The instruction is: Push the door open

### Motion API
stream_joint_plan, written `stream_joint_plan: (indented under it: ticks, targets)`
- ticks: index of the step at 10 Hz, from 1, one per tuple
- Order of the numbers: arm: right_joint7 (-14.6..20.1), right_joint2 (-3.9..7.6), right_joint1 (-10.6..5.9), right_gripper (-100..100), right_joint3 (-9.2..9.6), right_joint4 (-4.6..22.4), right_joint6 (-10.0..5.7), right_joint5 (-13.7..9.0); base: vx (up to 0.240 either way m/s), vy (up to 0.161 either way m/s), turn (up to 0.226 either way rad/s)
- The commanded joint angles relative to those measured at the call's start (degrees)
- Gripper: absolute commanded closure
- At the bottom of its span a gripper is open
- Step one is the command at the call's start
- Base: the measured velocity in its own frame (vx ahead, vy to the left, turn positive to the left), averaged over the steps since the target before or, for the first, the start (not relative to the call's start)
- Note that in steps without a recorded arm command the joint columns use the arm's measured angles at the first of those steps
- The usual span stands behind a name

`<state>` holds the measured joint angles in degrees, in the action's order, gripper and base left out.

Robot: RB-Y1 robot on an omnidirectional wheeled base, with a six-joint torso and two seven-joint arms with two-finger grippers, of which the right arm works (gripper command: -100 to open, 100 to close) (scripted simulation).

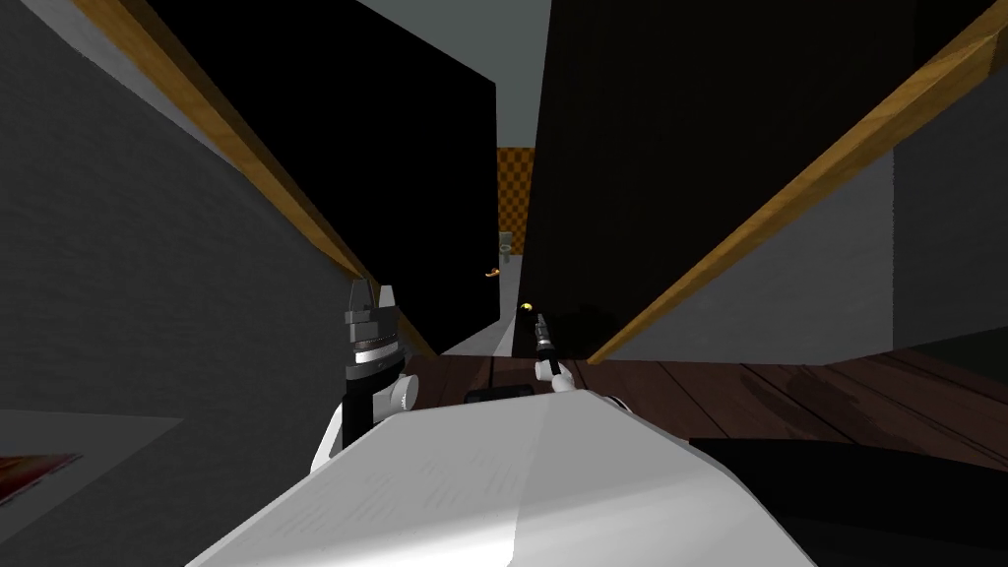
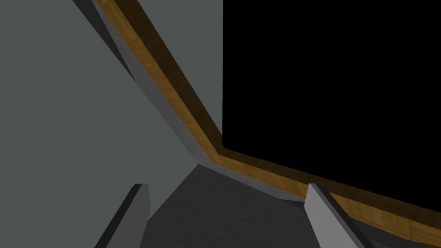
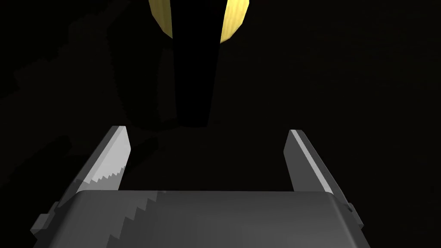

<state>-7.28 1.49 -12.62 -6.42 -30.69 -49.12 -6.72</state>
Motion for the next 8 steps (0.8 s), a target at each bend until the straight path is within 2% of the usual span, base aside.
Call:
stream_joint_plan:
  ticks: [1, 2, 4, 5, 6, 8]
  targets:
    - [0.07, -0.21, -0.04, -100, -0.14, 0.47, -0.47, -0.08, 0.192, -0.005, 0.029]
    - [0.1, -0.61, 0.05, -100, -0.2, 0.54, -0.62, -0.11, 0.189, -0.007, 0.026]
    - [0.19, -2.4, 0.26, -100, -0.33, 0.71, -0.96, -0.18, 0.204, -0.02, 0.027]
    - [0.26, -1.69, -0.19, -100, -0.34, 1.36, -1.13, -0.2, 0.086, -0.009, 0.008]
    - [0.26, -1.69, -0.19, 100, -0.34, 1.36, -1.13, -0.2, -0.011, 0.001, -0.006]
    - [0.26, -1.69, -0.19, 100, -0.34, 1.36, -1.13, -0.2, -0.021, 0.001, 0.009]
